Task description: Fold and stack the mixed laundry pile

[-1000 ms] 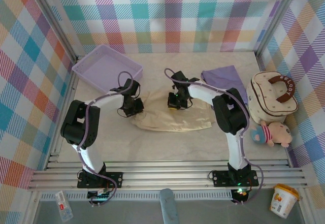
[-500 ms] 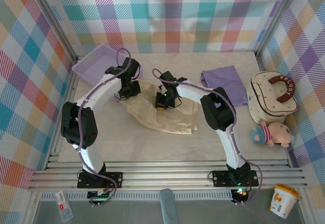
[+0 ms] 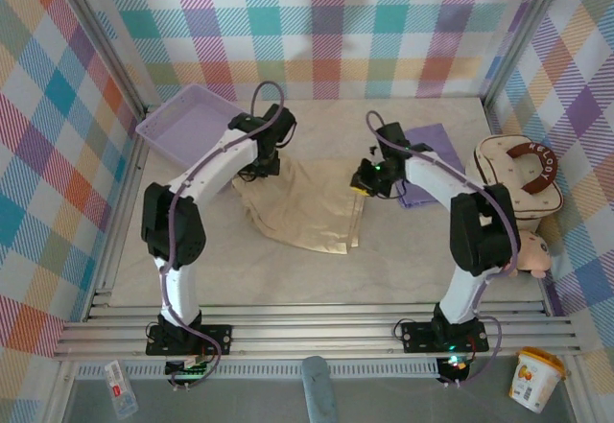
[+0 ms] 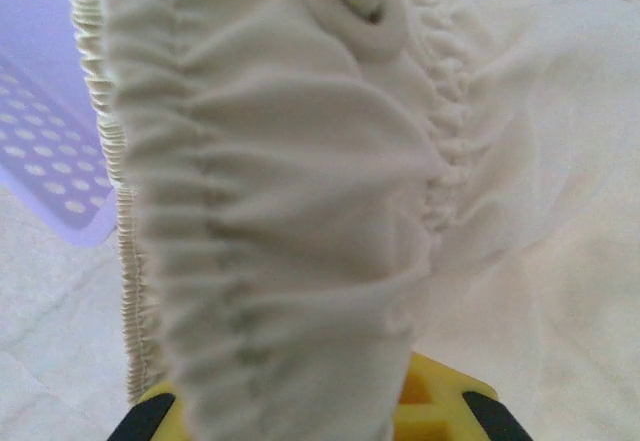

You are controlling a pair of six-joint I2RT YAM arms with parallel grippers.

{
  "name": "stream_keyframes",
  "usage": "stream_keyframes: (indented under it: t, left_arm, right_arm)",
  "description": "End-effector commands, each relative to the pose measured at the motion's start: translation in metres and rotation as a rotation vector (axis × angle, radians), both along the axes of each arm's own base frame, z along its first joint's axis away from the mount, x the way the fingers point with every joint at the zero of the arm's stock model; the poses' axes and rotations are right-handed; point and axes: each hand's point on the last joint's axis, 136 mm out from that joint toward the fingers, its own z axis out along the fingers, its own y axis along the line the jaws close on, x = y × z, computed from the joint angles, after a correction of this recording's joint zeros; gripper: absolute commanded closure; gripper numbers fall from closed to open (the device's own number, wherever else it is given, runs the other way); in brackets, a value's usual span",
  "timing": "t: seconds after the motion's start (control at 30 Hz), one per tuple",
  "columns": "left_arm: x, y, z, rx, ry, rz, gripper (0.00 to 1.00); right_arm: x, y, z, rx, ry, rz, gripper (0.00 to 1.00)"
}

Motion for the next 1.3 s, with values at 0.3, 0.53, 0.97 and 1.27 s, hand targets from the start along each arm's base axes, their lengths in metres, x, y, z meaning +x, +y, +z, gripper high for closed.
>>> stream_keyframes:
  t: [0.3, 0.53, 0.97, 1.27]
  left_arm:
    - [-0.012, -0.097, 0.007, 0.204, 0.013, -0.226, 0.97]
    - [-0.048, -0.206, 0.006, -0.177, 0.063, -0.263, 0.00]
    - [0.003, -0.102, 0.053, -0.442, -0.106, -0.023, 0.09]
    - [-0.019, -0.094, -0.031, -0.476, 0.024, 0.002, 0.28]
  right_arm:
    - [-0.028, 0.000, -0.095, -0.025, 0.202, 0.013, 0.85]
    - [-0.037, -0.007, -0.098, -0.054, 0.220, 0.014, 0.85]
    - [-0.036, -0.047, -0.031, -0.113, 0.100, -0.017, 0.75]
    - [-0.020, 0.021, 0.053, 0.085, -0.070, 0.081, 0.51]
